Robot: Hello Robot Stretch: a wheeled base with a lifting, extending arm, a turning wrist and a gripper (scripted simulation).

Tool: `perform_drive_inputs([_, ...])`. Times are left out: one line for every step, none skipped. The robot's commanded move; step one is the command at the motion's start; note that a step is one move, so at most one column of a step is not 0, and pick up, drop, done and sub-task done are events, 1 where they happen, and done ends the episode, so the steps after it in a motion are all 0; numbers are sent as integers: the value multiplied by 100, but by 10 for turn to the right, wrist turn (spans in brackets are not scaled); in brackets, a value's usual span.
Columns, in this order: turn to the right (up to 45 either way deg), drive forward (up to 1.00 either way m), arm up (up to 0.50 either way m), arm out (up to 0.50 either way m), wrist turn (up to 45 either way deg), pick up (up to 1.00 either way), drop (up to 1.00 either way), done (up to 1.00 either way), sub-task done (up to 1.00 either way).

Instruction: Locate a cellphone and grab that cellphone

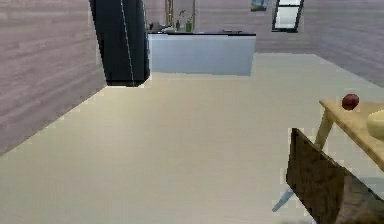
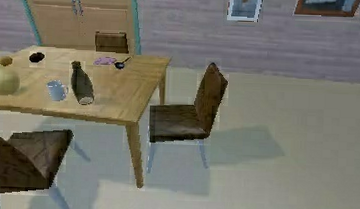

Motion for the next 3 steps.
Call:
perform_drive_inputs([0,100,0,0,0,0,0,0,0])
perform_drive_inputs([0,100,0,0,0,0,0,0,0])
perform_drive_inputs([0,100,0,0,0,0,0,0,0])
